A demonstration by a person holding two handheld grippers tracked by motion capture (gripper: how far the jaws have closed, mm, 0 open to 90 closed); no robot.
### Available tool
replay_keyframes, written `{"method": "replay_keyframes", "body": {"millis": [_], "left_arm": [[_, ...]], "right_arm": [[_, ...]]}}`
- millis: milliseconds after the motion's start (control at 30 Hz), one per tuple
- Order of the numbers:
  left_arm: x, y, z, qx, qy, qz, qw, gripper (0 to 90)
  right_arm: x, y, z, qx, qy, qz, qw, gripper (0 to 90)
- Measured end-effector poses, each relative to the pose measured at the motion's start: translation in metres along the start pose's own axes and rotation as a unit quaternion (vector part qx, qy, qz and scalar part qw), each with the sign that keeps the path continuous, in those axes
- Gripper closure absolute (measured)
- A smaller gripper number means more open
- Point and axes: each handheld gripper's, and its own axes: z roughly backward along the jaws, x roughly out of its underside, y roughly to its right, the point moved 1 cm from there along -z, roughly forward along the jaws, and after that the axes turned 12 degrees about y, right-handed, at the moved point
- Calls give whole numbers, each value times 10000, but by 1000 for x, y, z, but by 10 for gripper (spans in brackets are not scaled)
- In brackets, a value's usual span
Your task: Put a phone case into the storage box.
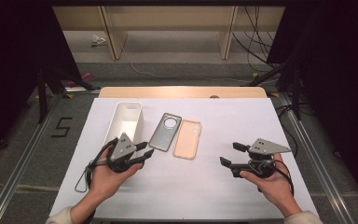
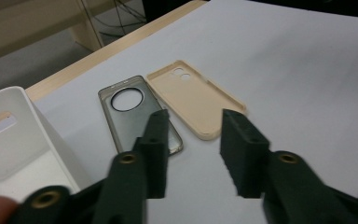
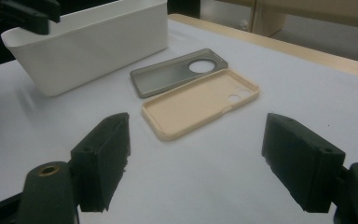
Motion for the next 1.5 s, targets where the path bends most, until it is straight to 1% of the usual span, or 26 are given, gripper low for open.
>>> {"method": "replay_keyframes", "body": {"millis": [33,67,100,133,167,233,267,333,367,433,467,500,567,600,667,733,800,867,900,933,1067,1133,1200,1333,1433,1500], "left_arm": [[-4,-2,-8,-74,-112,17,9999,751],[-8,-4,-18,-142,-191,35,9997,841],[-12,-6,-25,-188,-223,60,9996,841],[-17,-9,-39,-300,-308,80,9990,871],[-21,-11,-47,-375,-369,103,9986,895],[-28,-18,-74,-535,-567,258,9966,898],[-30,-21,-85,-617,-702,277,9952,899],[-33,-27,-107,-762,-955,397,9917,899],[-33,-30,-117,-821,-1093,488,9894,899],[-31,-34,-132,-983,-1273,589,9852,899],[-28,-39,-143,-1113,-1429,651,9813,899],[-26,-41,-148,-1186,-1494,686,9792,899],[-21,-46,-158,-1354,-1659,777,9737,899],[-18,-48,-162,-1417,-1742,792,9712,900],[-13,-51,-167,-1517,-1870,898,9664,900],[-8,-54,-171,-1631,-1985,941,9618,900],[-4,-56,-173,-1690,-2084,1009,9580,900],[-1,-58,-174,-1724,-2156,1040,9555,900],[0,-59,-175,-1724,-2195,1047,9545,900],[1,-59,-176,-1705,-2229,1045,9541,900],[4,-57,-179,-1687,-2290,1027,9532,900],[6,-57,-180,-1742,-2352,946,9515,900],[8,-58,-181,-1763,-2408,980,9494,900],[10,-56,-183,-1777,-2407,995,9490,900],[11,-55,-184,-1821,-2449,1010,9469,900],[13,-56,-185,-1883,-2475,1048,9446,900]], "right_arm": [[0,0,0,9,-14,11,10000,244],[-1,0,0,10,-13,11,10000,245],[-1,0,0,10,-13,11,10000,245],[-1,-1,0,11,-12,5,10000,245],[-1,0,0,10,-7,1,10000,245],[-1,0,0,0,0,-1,10000,245],[-1,-1,0,-8,8,1,10000,245],[-1,-1,0,-29,26,0,10000,245],[-1,-1,0,-34,29,-4,10000,247],[-1,0,0,-48,27,-1,10000,248],[-1,0,0,-51,26,-3,10000,248],[-1,0,0,-70,31,-10,10000,249],[-1,0,0,-82,33,-16,10000,250],[-1,0,0,-85,31,-12,10000,251],[-1,-1,0,-90,37,-16,10000,252],[-1,-1,0,-90,37,-14,10000,253],[-1,-1,0,-87,21,-15,10000,254],[-1,-1,0,-92,19,-16,10000,254],[-1,-1,-1,-94,14,-3,10000,254],[-1,-1,-1,-99,17,4,9999,255],[-1,-1,-1,-98,15,-4,10000,256],[-1,-1,-1,-96,14,-7,10000,256],[-1,-1,-1,-100,15,-4,9999,256],[-1,-2,-1,-113,15,6,9999,257],[-1,-2,-1,-112,13,0,9999,257],[-1,-2,-1,-112,13,3,9999,257]]}}
